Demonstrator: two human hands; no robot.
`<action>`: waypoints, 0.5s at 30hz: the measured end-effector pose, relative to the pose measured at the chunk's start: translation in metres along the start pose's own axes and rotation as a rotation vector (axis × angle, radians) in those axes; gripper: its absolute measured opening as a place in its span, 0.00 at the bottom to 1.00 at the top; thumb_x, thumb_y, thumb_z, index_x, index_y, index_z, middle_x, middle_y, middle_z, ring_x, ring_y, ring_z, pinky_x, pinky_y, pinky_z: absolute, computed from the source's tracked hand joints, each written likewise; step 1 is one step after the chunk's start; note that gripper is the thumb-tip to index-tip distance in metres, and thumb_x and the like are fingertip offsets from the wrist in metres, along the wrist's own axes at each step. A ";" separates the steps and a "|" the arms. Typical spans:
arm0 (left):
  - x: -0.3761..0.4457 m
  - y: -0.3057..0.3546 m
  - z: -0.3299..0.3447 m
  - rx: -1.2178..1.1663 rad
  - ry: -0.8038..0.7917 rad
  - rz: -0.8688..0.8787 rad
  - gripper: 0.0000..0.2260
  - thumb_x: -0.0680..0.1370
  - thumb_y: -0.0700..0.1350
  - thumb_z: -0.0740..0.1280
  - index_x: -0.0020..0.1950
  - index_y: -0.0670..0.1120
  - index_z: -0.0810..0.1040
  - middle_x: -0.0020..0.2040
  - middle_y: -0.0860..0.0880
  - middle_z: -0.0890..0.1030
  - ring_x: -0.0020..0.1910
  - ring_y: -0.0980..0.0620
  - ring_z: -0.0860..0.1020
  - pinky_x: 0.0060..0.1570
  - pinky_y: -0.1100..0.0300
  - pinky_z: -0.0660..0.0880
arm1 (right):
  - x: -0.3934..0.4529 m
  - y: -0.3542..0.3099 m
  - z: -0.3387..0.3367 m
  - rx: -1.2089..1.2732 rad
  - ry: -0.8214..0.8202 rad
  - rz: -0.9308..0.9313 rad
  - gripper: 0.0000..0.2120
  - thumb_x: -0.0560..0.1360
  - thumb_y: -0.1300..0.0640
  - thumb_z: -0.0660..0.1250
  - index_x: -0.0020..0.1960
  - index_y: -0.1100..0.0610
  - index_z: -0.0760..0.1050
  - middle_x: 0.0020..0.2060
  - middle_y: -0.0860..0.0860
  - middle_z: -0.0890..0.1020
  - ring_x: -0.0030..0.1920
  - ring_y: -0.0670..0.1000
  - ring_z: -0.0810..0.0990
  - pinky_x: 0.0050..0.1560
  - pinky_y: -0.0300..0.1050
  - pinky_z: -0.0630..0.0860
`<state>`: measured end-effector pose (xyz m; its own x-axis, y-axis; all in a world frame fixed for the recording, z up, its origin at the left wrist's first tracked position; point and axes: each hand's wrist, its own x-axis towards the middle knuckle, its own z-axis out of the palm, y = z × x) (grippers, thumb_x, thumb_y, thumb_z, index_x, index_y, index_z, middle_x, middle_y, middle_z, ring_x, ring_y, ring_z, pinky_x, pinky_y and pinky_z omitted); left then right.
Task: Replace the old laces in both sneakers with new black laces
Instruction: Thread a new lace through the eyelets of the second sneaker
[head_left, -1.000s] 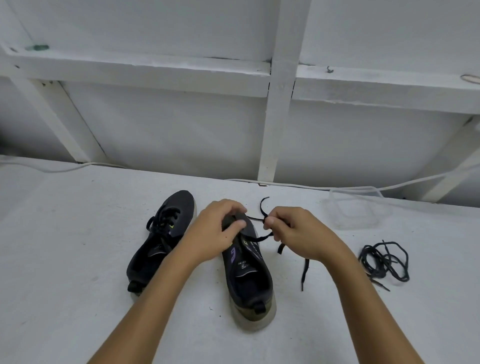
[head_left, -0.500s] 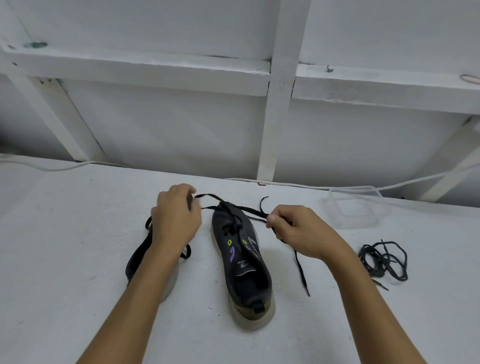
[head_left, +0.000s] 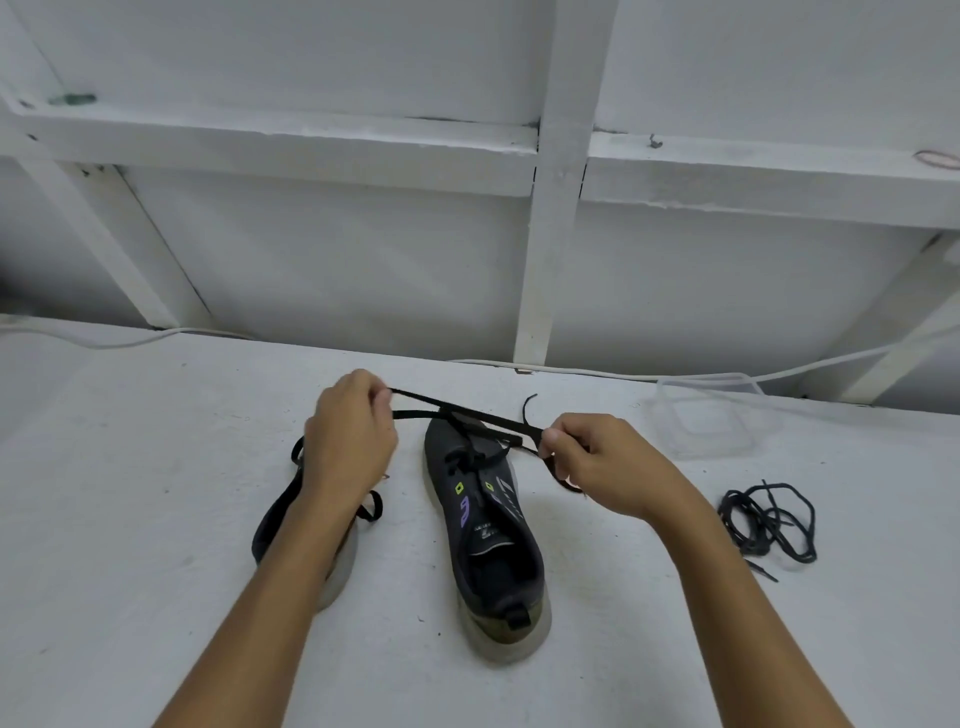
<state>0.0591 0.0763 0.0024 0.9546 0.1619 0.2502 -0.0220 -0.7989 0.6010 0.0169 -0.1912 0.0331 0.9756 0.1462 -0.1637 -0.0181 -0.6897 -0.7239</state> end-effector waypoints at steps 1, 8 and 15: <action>0.001 -0.005 -0.001 0.069 -0.012 -0.024 0.04 0.81 0.43 0.62 0.50 0.45 0.75 0.50 0.48 0.80 0.52 0.44 0.74 0.49 0.47 0.73 | 0.000 0.003 0.000 -0.005 0.003 0.009 0.14 0.83 0.49 0.60 0.42 0.47 0.79 0.35 0.47 0.83 0.31 0.44 0.74 0.36 0.39 0.72; -0.026 0.036 0.018 -0.147 -0.439 0.487 0.18 0.79 0.58 0.59 0.65 0.56 0.78 0.61 0.62 0.78 0.63 0.54 0.72 0.64 0.54 0.69 | 0.002 -0.015 0.010 -0.011 -0.022 -0.062 0.12 0.83 0.50 0.62 0.44 0.50 0.80 0.37 0.48 0.83 0.40 0.49 0.81 0.42 0.44 0.77; -0.010 0.028 0.021 -0.110 -0.228 0.393 0.13 0.78 0.56 0.61 0.49 0.50 0.81 0.43 0.61 0.80 0.48 0.53 0.74 0.52 0.44 0.74 | 0.009 -0.005 0.011 -0.069 -0.043 -0.006 0.13 0.83 0.56 0.61 0.43 0.45 0.79 0.38 0.44 0.84 0.39 0.45 0.80 0.46 0.45 0.78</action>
<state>0.0553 0.0406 0.0011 0.9084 -0.2815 0.3091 -0.4142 -0.7064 0.5740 0.0235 -0.1787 0.0284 0.9655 0.1796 -0.1888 0.0044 -0.7355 -0.6775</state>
